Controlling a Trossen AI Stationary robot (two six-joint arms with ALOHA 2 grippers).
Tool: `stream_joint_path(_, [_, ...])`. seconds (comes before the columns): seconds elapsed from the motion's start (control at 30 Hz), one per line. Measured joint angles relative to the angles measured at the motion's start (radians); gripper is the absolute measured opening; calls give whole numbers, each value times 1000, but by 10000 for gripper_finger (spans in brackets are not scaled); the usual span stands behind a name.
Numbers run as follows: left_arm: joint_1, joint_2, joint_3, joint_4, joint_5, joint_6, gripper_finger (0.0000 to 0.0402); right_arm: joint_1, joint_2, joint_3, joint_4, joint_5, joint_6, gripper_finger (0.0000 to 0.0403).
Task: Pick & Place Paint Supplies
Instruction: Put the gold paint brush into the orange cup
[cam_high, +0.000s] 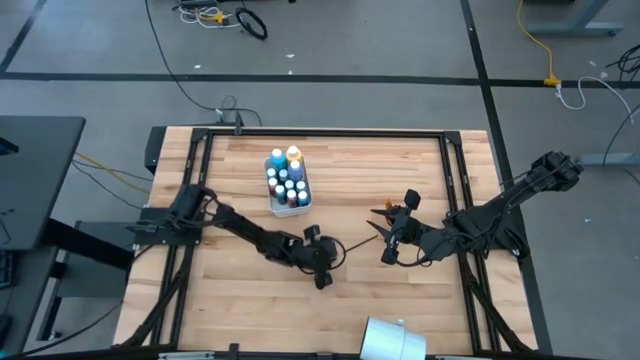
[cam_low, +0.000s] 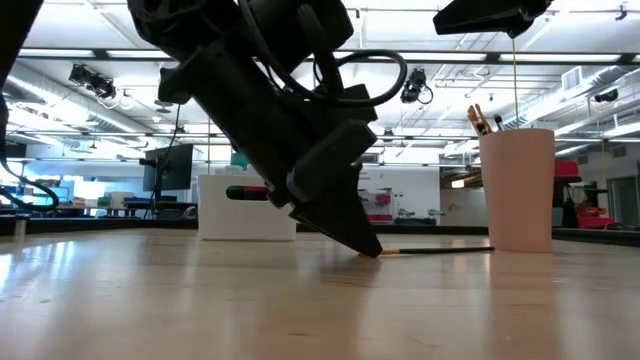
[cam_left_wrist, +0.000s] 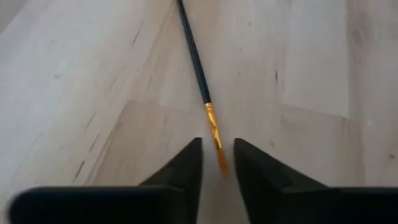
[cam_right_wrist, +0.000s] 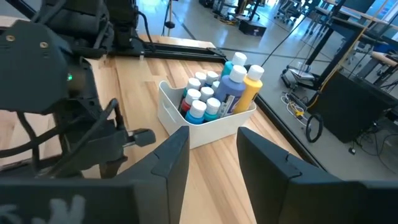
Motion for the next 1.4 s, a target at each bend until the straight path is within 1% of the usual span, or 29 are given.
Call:
stream_joint_path(0.13, [23,-1,-8,4,19,6,22,0,0,0,0,0,0,139])
stream_joint_path(0.17, [27,-1,-8,4,23,12,12,0,0,0,0,0,0,139])
stream_joint_path(0.33, [33,-24,-10,-21,43,66,6,0,0,0,0,0,0,139])
stream_joint_path(0.43, [30,-83,-17,-75,44,110,5,0,0,0,3,0,0,139])
stream_joint_path(0.5, [27,-142,-13,-107,29,133,5,-1,0,0,4,-6,1,139])
stream_joint_path(0.57, [18,-206,-12,-158,-3,146,4,-6,0,0,6,-45,7,139])
stream_joint_path(0.63, [8,-258,-13,-217,-27,170,4,-15,0,0,24,-108,23,139])
stream_joint_path(0.73, [-12,-331,-13,-262,-70,216,3,-39,6,1,71,-202,42,139])
stream_joint_path(0.8, [-33,-376,-10,-288,-92,301,3,-54,19,2,112,-245,51,139])
stream_joint_path(0.87, [-64,-395,-11,-311,-121,441,2,-71,40,2,150,-266,52,139])
stream_joint_path(0.93, [-99,-406,-14,-345,-172,573,2,-87,63,2,170,-270,59,139])
stream_joint_path(1.03, [-152,-408,-11,-322,-266,755,2,-121,95,1,185,-305,103,139])
stream_joint_path(1.1, [-183,-405,-12,-317,-345,870,2,-148,115,2,193,-395,151,139])
stream_joint_path(1.23, [-232,-402,-12,-270,-520,1049,1,-201,150,1,217,-642,266,139])
stream_joint_path(1.33, [-255,-402,-11,-216,-615,1213,1,-225,170,1,263,-726,288,139])
stream_joint_path(1.4, [-260,-402,-11,-178,-626,1328,1,-238,182,1,286,-740,294,139])
